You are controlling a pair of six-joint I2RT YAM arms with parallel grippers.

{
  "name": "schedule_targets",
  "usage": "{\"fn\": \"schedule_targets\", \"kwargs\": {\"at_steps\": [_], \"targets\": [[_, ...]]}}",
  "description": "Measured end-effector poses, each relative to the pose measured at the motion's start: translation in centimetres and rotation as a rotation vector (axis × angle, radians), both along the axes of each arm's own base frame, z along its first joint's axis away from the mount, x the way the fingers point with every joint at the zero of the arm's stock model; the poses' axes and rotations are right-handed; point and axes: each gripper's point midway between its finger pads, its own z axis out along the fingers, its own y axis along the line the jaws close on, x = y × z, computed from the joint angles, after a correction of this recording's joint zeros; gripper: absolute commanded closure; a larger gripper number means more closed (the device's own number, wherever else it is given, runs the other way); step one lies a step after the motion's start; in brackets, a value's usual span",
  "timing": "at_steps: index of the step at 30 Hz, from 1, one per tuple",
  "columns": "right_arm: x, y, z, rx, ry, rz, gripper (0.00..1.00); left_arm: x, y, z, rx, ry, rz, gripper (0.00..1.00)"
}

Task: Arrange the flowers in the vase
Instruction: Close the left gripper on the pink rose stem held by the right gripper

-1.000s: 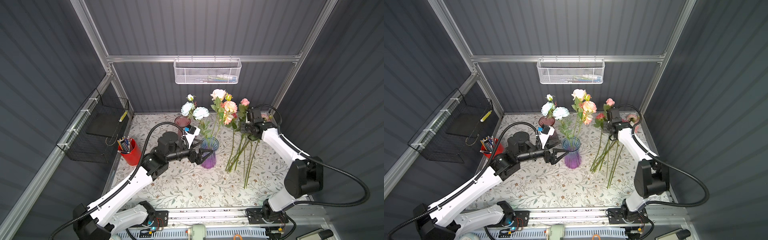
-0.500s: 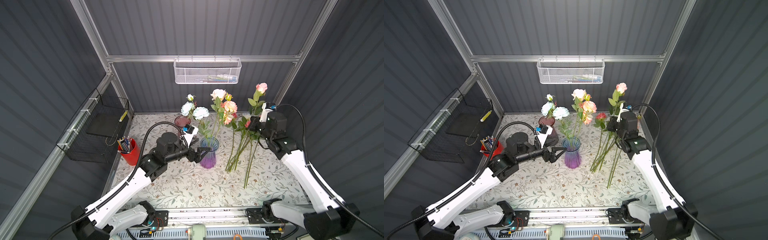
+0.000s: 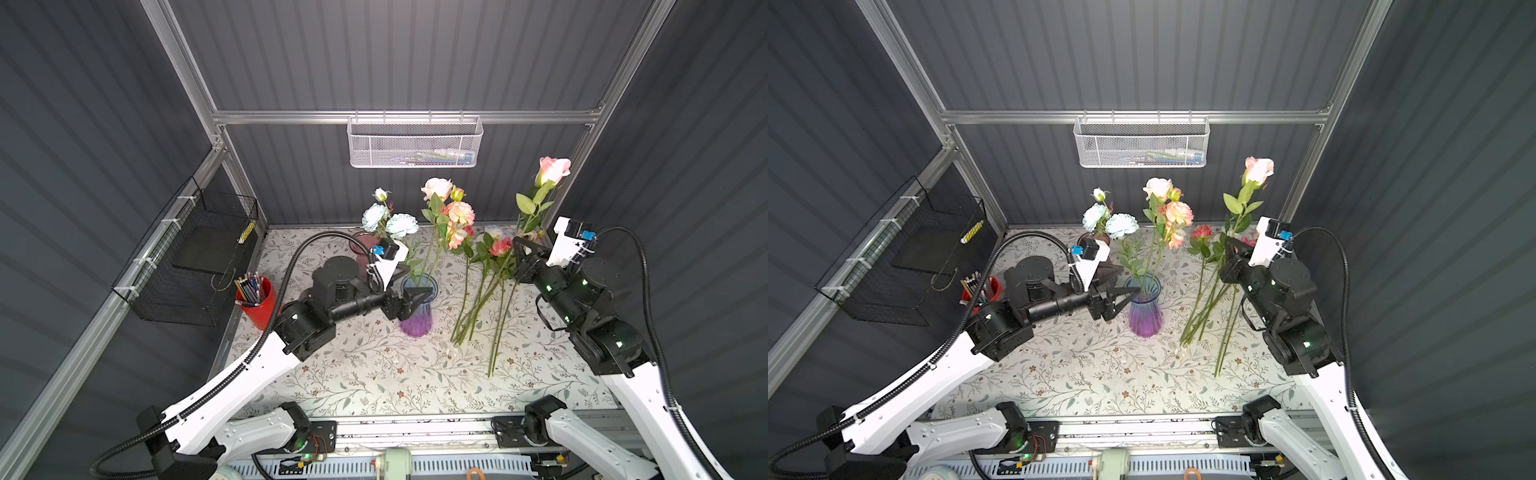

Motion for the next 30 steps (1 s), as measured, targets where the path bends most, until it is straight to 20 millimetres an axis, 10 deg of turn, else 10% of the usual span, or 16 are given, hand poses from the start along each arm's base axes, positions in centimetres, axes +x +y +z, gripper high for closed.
{"fn": "schedule_targets", "kwargs": {"at_steps": [11, 21, 30], "targets": [[-1.8, 3.4, 0.6, 0.019, -0.011, 0.134, 0.97, -1.6, -7.0, 1.8, 0.03, -0.03, -0.142, 0.2], [-3.4, 4.3, 1.9, 0.086, -0.035, 0.211, 0.97, 0.4, -11.3, -2.0, 0.067, 0.041, -0.163, 0.4], [-3.5, 5.0, 1.5, 0.106, -0.027, 0.242, 0.94, 0.5, -12.3, -1.8, 0.036, 0.07, -0.182, 0.95]]}}
